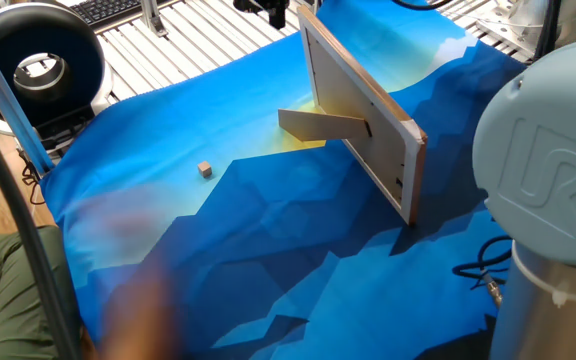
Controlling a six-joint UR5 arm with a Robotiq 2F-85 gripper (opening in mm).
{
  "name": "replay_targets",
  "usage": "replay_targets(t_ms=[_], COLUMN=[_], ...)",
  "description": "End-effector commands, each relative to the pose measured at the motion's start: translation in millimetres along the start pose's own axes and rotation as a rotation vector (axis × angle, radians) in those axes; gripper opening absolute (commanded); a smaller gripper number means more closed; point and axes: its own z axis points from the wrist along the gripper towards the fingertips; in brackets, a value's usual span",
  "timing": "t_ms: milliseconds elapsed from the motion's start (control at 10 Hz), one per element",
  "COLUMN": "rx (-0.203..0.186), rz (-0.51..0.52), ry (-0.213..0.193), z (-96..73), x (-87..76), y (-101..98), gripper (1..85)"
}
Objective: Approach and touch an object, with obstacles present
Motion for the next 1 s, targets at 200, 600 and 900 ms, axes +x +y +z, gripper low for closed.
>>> replay_targets(t_ms=[200,600,900], rx=[-0.056,-0.071,-0.062], rz=[0.08,0.062,0.055], ry=[0.016,0.019,0.021], z=[2.9,6.4,6.8], x=[8.4,9.8,10.6], y=[1.0,1.3,-0.6], gripper=[1.0,1.0,1.0])
